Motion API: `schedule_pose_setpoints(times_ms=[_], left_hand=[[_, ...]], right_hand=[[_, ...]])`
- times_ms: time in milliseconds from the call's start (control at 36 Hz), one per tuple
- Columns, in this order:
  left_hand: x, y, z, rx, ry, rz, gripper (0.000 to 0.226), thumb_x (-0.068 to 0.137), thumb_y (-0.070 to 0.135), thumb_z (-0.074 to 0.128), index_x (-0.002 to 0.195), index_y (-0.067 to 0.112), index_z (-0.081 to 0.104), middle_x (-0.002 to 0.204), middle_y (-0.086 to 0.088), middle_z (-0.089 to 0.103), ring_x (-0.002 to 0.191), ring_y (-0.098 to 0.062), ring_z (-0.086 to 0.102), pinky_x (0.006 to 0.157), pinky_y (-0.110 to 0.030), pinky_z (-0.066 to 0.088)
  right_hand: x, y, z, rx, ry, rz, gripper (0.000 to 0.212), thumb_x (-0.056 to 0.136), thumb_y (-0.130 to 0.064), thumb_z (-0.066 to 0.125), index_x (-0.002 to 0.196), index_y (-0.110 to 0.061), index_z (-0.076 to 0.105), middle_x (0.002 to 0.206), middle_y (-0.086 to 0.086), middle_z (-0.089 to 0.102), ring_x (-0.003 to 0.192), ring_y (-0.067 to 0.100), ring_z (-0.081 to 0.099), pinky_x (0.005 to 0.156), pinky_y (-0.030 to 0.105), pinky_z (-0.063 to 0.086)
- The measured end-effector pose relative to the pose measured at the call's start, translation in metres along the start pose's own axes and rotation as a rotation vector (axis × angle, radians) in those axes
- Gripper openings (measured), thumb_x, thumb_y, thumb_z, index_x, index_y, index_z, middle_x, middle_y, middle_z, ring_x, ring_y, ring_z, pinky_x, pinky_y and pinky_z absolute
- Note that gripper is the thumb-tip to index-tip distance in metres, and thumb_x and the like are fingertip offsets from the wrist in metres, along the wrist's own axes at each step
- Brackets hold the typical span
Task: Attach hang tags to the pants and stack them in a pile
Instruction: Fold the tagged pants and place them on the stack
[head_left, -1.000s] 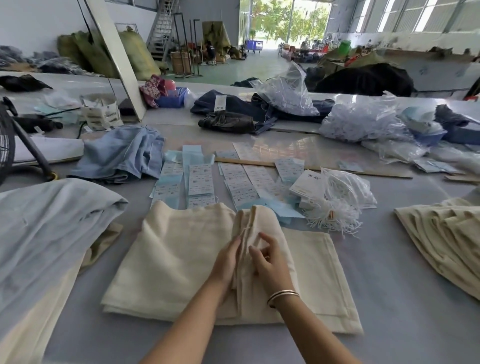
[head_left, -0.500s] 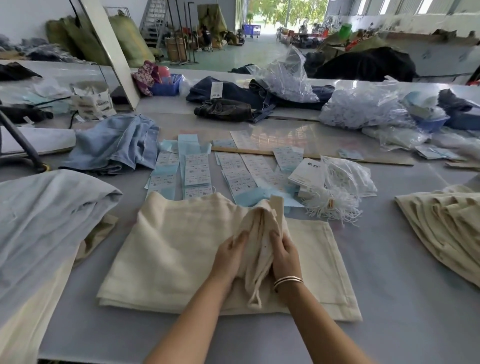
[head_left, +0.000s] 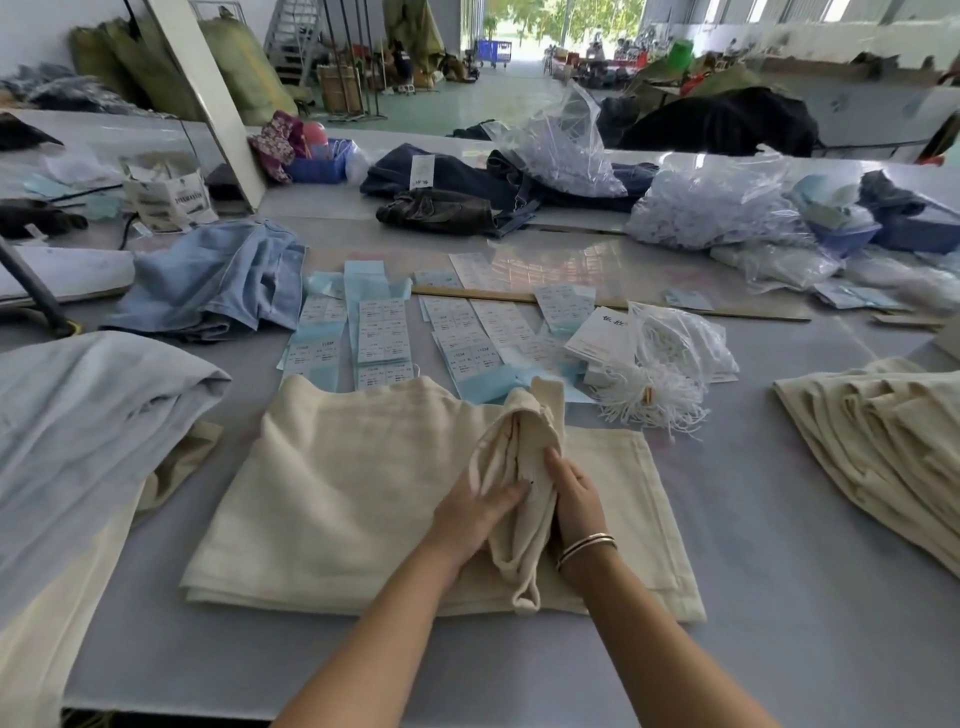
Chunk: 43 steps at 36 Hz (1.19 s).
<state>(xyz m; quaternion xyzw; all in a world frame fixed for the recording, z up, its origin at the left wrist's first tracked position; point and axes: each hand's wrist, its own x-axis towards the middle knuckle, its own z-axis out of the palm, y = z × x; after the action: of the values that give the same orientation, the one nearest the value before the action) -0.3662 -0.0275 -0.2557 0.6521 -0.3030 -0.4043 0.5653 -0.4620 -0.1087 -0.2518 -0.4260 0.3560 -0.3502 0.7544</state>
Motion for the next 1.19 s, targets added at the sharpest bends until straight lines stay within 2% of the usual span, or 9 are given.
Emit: schedule_pose_setpoints(times_ms=[278,444,611,722,889,972,1056,1139,1194], left_hand=[[0.002,0.009,0.001,0.096,0.085,-0.077,0.073,0.056,0.069,0.068,0.118,0.031,0.061,0.115,0.005,0.068,0.111,-0.017,0.060,0.104,-0.041,0.043],[0.002,0.002,-0.003,-0.049,0.157,-0.095,0.025,0.086,0.033,0.069,0.108,0.024,0.067,0.107,0.000,0.071,0.105,-0.020,0.065,0.097,-0.038,0.049],[0.005,0.007,0.000,0.162,0.172,-0.110,0.042,0.088,0.046,0.062,0.119,0.018,0.063,0.114,-0.005,0.067,0.107,-0.024,0.061,0.094,-0.034,0.047],[0.001,0.010,0.000,0.092,0.169,-0.107,0.035,0.095,0.043,0.052,0.118,0.018,0.065,0.113,-0.005,0.068,0.107,-0.022,0.061,0.095,-0.035,0.048],[-0.001,0.006,-0.002,0.041,0.175,-0.127,0.023,0.093,0.045,0.055,0.104,0.028,0.067,0.109,0.000,0.069,0.101,-0.016,0.063,0.093,-0.035,0.050],[0.001,0.003,0.002,0.159,0.177,-0.083,0.033,0.086,0.057,0.059,0.106,0.032,0.068,0.111,0.000,0.069,0.105,-0.020,0.062,0.096,-0.037,0.048],[0.002,0.007,0.008,0.221,0.220,-0.079,0.055,0.080,0.064,0.051,0.117,0.027,0.066,0.117,-0.001,0.067,0.112,-0.024,0.059,0.101,-0.040,0.043],[0.004,0.008,0.015,0.275,0.255,-0.096,0.052,0.084,0.061,0.046,0.123,0.031,0.062,0.120,0.003,0.065,0.113,-0.022,0.057,0.099,-0.036,0.039],[0.003,0.006,0.016,0.285,0.268,-0.087,0.045,0.090,0.056,0.047,0.123,0.030,0.061,0.120,0.002,0.065,0.113,-0.022,0.057,0.097,-0.035,0.038]], right_hand=[[-0.004,0.005,-0.009,-0.063,-0.272,-0.125,0.064,0.071,-0.009,0.063,0.131,-0.017,0.042,0.113,0.006,0.067,0.108,0.018,0.062,0.088,0.031,0.050],[0.000,0.000,-0.017,0.201,-0.271,0.011,0.066,0.063,0.005,0.056,0.124,-0.019,0.046,0.101,0.016,0.069,0.090,0.028,0.066,0.076,0.040,0.056],[-0.001,0.001,-0.009,0.097,-0.298,-0.009,0.064,0.069,0.000,0.063,0.127,-0.017,0.042,0.102,0.009,0.070,0.094,0.024,0.064,0.081,0.038,0.054],[-0.003,0.006,-0.007,-0.024,-0.168,-0.102,0.053,0.082,0.011,0.056,0.124,-0.017,0.040,0.096,0.006,0.071,0.090,0.022,0.063,0.084,0.040,0.051],[-0.013,-0.026,-0.030,-0.029,0.163,-0.273,0.046,0.084,0.018,0.050,0.103,-0.023,0.050,0.064,-0.003,0.068,0.055,0.003,0.061,0.053,0.016,0.050],[-0.019,-0.062,-0.048,-0.333,0.282,-0.368,0.042,0.084,0.010,0.060,0.105,-0.024,0.049,0.079,0.002,0.064,0.069,0.009,0.061,0.063,0.020,0.051],[-0.030,-0.084,-0.058,-1.106,0.488,-0.545,0.051,0.074,-0.010,0.078,0.120,-0.016,0.055,0.117,0.013,0.052,0.109,0.032,0.049,0.089,0.044,0.038],[-0.047,-0.086,-0.045,-1.388,0.394,-0.873,0.022,0.075,-0.014,0.075,0.096,-0.018,0.070,0.108,0.010,0.060,0.098,0.033,0.055,0.080,0.039,0.034],[-0.054,-0.079,-0.033,-1.439,0.199,-0.837,0.014,0.082,-0.024,0.067,0.095,-0.018,0.071,0.096,0.005,0.065,0.083,0.029,0.062,0.074,0.035,0.040]])
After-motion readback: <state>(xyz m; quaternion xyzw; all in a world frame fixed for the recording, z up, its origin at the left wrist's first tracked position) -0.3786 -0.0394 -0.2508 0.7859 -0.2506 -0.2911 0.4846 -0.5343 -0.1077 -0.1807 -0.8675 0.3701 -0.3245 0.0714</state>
